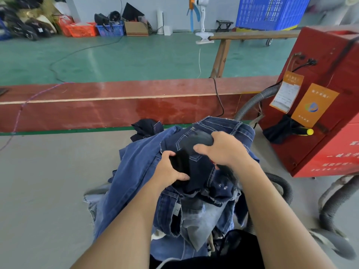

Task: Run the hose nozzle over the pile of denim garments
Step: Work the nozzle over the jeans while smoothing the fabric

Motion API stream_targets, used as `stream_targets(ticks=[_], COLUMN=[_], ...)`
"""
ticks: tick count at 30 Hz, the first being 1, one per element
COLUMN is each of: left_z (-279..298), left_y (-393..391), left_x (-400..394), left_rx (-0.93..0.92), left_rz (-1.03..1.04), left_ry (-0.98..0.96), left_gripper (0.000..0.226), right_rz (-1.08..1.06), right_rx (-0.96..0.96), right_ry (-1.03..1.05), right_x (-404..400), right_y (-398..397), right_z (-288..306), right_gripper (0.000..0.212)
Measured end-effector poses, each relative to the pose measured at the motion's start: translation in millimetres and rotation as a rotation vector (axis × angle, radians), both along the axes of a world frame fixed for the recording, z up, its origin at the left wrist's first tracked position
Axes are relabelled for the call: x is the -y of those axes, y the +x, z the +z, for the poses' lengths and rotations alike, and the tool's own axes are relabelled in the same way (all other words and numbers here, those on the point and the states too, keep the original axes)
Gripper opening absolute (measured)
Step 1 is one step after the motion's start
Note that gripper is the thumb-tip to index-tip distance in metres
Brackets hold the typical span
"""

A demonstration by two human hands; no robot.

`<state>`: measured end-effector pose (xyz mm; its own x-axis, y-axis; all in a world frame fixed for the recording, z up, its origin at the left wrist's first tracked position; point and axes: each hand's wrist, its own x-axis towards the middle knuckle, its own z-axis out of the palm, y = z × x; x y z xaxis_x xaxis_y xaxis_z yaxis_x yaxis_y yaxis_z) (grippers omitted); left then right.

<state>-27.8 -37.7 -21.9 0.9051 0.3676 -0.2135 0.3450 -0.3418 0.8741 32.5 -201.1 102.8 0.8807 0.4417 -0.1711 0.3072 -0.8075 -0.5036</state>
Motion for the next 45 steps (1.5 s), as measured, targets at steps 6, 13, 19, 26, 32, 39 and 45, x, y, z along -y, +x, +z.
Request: stream_targets(ticks=[6, 13, 19, 26, 32, 39, 45], left_z=[0, 1, 1, 2, 4, 5, 4], left_y=[3, -2, -1, 2, -1, -2, 1], left_x=[0, 0, 0, 1, 1, 2, 2], left_rx=[-0.027, -0.005, -0.006, -0.029, -0.019, -0.011, -0.030], left_rz=[0.006, -0.008, -0.018, -0.006, -0.007, -0.022, -0.012], left_ry=[-0.010, -0.010, -0.001, 0.010, -0.007, -0.010, -0.010], left_gripper=[0.079, 0.080, 0.081, 0.079, 0.080, 0.080, 0.079], right_rz=[0.094, -0.100, -0.048, 0.096, -0.061, -0.052, 0.133], right_rx=[0.009, 0.113, 0.105, 0.041, 0.109, 0.115, -0.003], right_ry=[-0.266, 0.001, 0.043, -0.297, -0.073, 0.030, -0.291], right_x=[-15, -19, -6, -15, -21, -2, -13], right_y=[-9, -2, 0, -9, -5, 1, -7], right_z=[-20, -19, 0, -18, -23, 2, -17], right_gripper=[0.037, 0.045, 0.035, 0.036, 0.044, 0.036, 0.038])
